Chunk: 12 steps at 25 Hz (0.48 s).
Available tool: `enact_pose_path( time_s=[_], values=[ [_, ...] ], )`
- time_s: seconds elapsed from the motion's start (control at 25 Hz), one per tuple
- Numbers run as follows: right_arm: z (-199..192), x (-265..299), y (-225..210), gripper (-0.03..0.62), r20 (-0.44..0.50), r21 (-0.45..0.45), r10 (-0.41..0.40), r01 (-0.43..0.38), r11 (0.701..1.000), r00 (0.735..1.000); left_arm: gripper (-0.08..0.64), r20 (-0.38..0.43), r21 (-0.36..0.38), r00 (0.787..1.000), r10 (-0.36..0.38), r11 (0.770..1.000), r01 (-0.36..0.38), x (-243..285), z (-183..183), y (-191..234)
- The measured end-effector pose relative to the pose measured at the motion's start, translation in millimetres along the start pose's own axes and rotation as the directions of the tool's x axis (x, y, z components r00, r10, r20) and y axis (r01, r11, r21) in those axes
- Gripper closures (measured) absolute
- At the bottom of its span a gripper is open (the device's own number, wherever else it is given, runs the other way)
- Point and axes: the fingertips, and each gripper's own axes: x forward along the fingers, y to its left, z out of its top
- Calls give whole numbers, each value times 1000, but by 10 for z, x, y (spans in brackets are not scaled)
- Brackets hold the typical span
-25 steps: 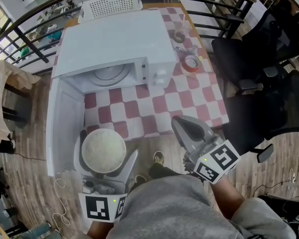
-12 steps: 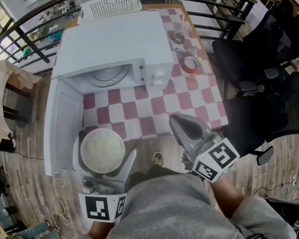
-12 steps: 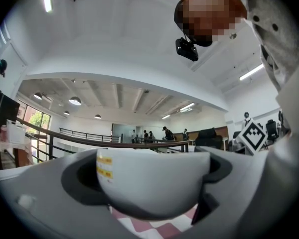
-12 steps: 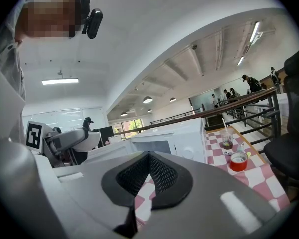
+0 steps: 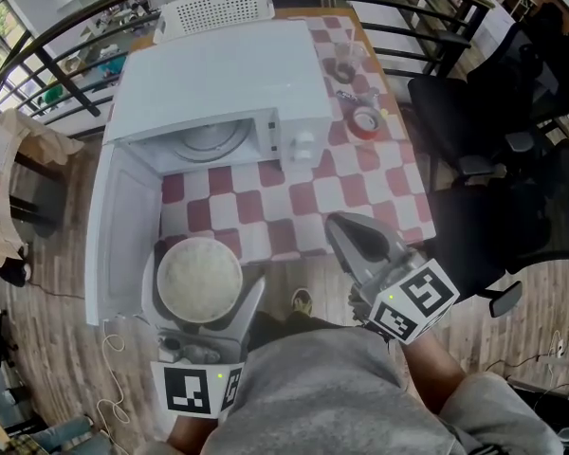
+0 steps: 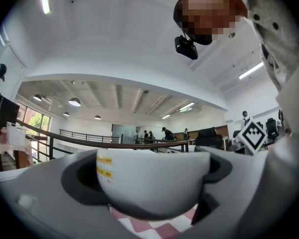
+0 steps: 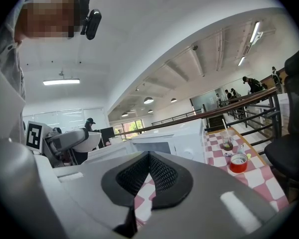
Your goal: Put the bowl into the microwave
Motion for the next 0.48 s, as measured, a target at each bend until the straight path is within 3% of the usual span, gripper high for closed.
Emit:
enact_pose_path(
  time_s=[0.48],
  values=[
    [57, -40, -31, 592, 11, -6, 22, -22, 1000, 1000, 18, 13, -3, 1000, 8, 1000, -8, 0, 38, -95]
  ],
)
